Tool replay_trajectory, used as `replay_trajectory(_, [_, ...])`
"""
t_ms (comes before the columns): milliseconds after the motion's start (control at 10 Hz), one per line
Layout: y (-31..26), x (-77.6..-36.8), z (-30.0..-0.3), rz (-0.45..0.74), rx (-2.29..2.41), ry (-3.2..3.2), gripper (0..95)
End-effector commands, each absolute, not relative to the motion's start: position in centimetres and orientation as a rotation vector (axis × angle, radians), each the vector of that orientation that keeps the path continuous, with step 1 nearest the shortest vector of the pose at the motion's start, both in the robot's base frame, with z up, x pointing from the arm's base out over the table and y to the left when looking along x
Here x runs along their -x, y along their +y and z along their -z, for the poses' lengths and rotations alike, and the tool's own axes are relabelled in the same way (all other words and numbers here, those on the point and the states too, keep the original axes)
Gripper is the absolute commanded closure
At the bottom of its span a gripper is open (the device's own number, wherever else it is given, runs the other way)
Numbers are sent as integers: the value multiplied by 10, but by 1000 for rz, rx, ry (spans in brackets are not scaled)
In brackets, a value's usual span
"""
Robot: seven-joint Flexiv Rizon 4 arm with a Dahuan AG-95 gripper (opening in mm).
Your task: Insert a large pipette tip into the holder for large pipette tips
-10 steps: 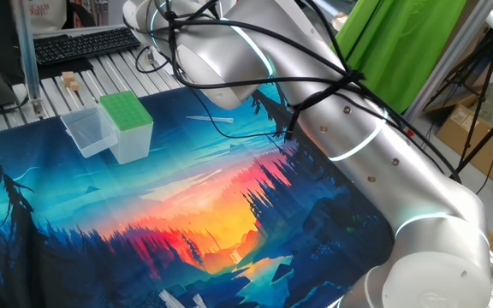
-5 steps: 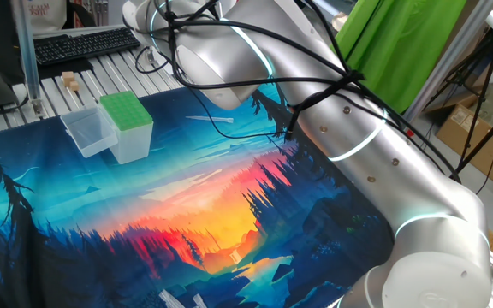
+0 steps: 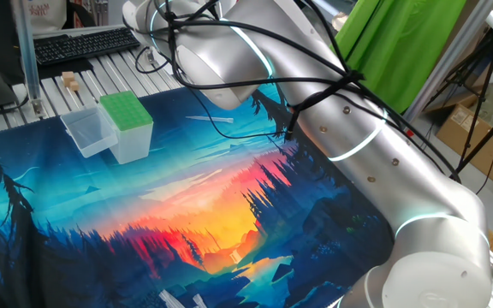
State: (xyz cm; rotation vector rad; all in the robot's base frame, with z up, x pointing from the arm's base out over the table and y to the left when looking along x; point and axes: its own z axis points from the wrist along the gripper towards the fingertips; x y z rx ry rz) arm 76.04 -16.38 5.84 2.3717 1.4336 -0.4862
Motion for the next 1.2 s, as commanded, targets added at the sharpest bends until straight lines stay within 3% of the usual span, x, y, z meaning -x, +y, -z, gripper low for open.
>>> replay_trajectory(100, [-164,-760,-59,486,-2373,1430,950])
replay_trajectory(1200, [-164,-760,-59,473,-2380,1472,950])
